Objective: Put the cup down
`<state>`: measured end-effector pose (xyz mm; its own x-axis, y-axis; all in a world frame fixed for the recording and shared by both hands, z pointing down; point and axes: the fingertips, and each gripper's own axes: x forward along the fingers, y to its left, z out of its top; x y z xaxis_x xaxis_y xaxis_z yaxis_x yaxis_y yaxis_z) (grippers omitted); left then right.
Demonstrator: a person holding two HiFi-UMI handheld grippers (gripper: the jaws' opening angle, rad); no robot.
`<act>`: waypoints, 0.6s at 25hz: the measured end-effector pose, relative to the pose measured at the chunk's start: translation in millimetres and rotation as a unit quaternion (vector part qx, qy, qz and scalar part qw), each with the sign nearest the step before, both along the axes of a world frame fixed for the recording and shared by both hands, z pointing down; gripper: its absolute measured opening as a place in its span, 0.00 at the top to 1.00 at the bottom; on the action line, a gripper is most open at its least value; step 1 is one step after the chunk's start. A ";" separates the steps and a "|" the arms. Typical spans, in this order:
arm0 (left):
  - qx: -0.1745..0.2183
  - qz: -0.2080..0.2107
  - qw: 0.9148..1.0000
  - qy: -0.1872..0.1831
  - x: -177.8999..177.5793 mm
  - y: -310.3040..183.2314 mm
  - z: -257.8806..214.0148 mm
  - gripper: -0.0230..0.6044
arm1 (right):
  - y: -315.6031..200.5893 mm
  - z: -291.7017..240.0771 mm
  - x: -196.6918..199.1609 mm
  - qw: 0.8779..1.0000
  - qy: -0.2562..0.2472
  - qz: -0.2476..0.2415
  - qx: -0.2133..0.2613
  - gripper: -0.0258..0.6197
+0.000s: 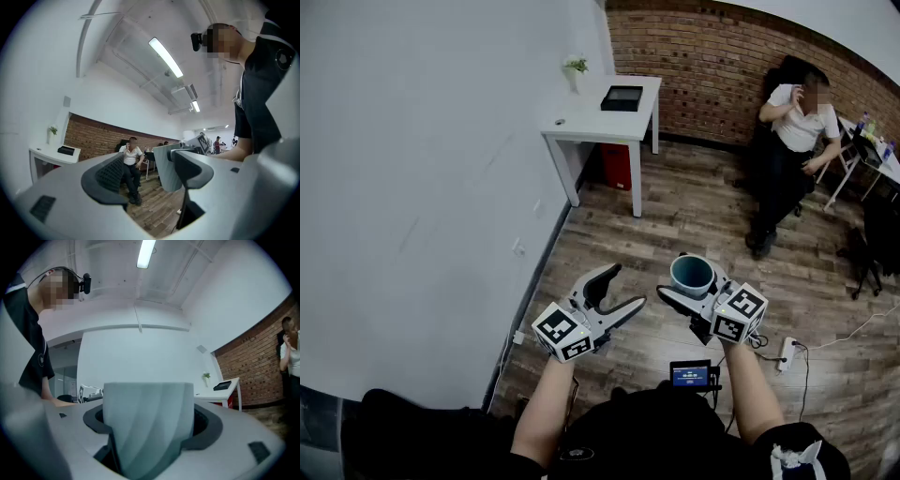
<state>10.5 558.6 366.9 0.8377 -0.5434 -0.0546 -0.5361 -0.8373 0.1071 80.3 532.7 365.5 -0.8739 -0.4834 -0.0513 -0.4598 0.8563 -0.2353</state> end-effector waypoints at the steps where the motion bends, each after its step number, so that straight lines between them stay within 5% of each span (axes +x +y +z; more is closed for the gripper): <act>1: 0.000 0.000 1.000 0.000 -0.4 -0.6 -1.0 0.41 | -0.4 -1.2 0.0 1.000 -0.004 0.000 -0.001 0.35; 15: 0.000 0.002 1.000 0.001 0.7 -5.0 -2.5 0.41 | -3.6 -4.4 0.2 1.000 -0.016 -0.003 -0.002 0.35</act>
<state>11.2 553.6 364.4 0.8399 -0.5397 -0.0566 -0.5324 -0.8397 0.1073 80.5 529.1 361.1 -0.8751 -0.4777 -0.0782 -0.4459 0.8584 -0.2538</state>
